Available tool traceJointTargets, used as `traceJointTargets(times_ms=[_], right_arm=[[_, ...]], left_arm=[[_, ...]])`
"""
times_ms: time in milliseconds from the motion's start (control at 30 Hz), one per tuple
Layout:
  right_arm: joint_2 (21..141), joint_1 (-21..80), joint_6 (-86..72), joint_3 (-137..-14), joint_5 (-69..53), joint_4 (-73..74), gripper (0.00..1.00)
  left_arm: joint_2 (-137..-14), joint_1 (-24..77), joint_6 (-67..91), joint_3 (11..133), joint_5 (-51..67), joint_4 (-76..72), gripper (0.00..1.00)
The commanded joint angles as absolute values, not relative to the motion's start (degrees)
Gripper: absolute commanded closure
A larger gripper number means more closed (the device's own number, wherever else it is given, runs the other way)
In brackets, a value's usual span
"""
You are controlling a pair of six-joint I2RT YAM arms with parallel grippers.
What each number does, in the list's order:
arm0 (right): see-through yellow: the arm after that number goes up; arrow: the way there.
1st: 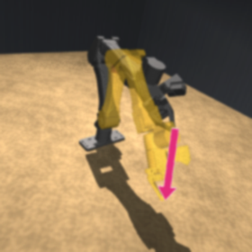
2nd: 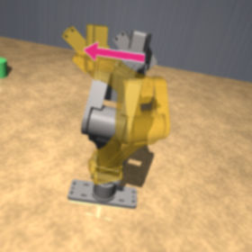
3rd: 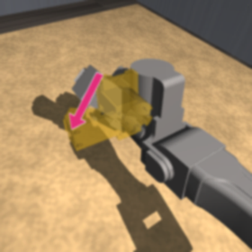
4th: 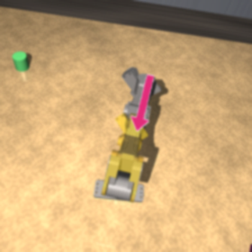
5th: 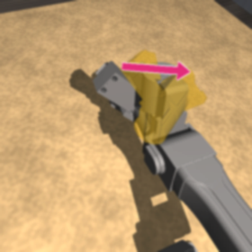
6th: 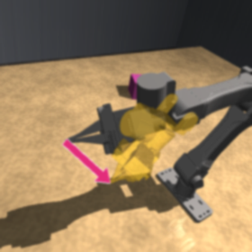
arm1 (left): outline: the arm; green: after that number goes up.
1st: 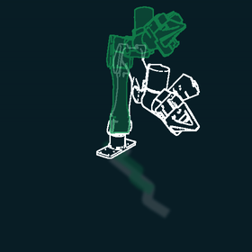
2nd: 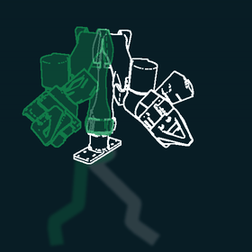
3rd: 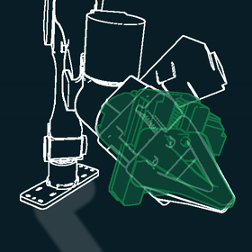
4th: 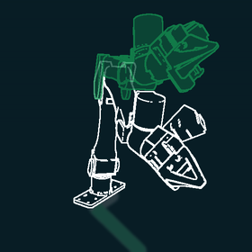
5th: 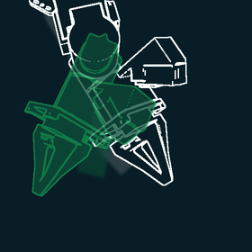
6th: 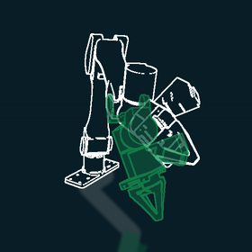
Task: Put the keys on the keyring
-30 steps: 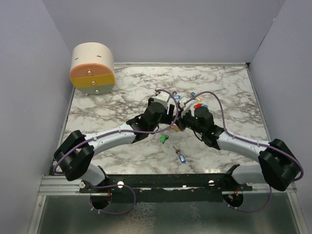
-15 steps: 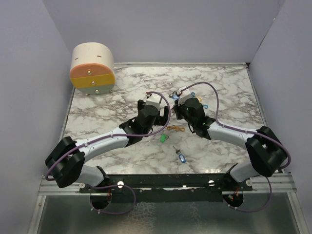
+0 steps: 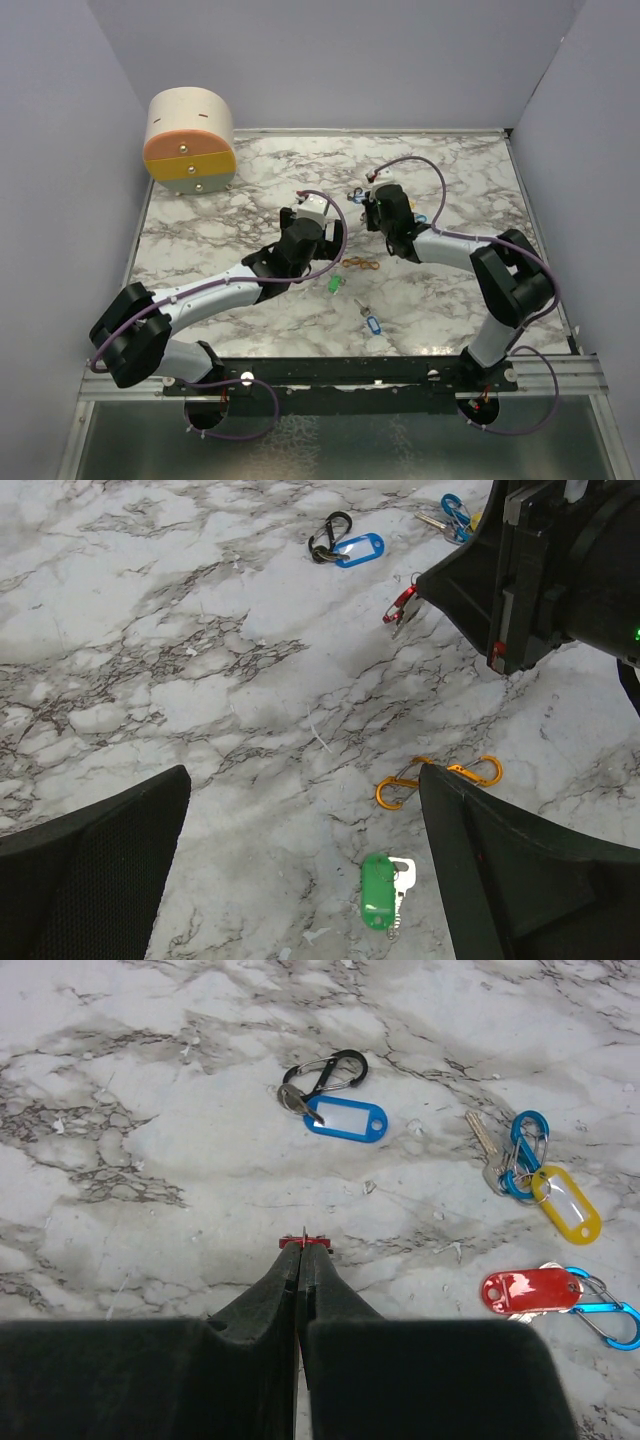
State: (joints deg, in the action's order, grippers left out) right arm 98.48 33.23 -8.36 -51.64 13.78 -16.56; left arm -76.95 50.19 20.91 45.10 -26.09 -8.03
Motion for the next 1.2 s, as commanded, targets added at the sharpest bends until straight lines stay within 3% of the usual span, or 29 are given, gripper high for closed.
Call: traceJointTargets(times_ms=[0, 67, 200, 300, 633, 900, 1167], right_arm=[[100.8, 31.9, -9.2, -54.3, 12.9, -17.3, 0.99], [101.6, 31.6, -9.5, -55.2, 12.8, -16.5, 0.95], [101.3, 31.5, -9.8, -55.0, 13.1, -16.6, 0.56], [99.0, 31.5, -9.9, -53.3, 13.2, -17.0, 0.47], [86.3, 31.5, -11.2, -44.4, 8.3, -13.8, 0.46], [77.5, 31.5, -13.1, -42.3, 9.0, -7.6, 0.46], [70.7, 31.5, -13.2, -41.3, 9.0, -5.7, 0.46]], left_arm=[[-75.9, 49.9, 21.1, 45.0, -26.7, -8.5, 0.01], [-76.2, 49.9, 21.1, 45.1, -26.6, -8.5, 0.01], [-76.7, 49.9, 21.1, 45.2, -26.0, -8.3, 0.01], [-76.9, 49.9, 21.2, 45.2, -25.9, -8.0, 0.01], [-79.5, 49.9, 21.8, 44.0, -21.4, -8.6, 0.01], [-86.6, 50.7, 18.1, 43.6, -13.0, -13.0, 0.09], [-94.2, 52.3, 15.3, 47.1, -12.9, -12.5, 0.13]])
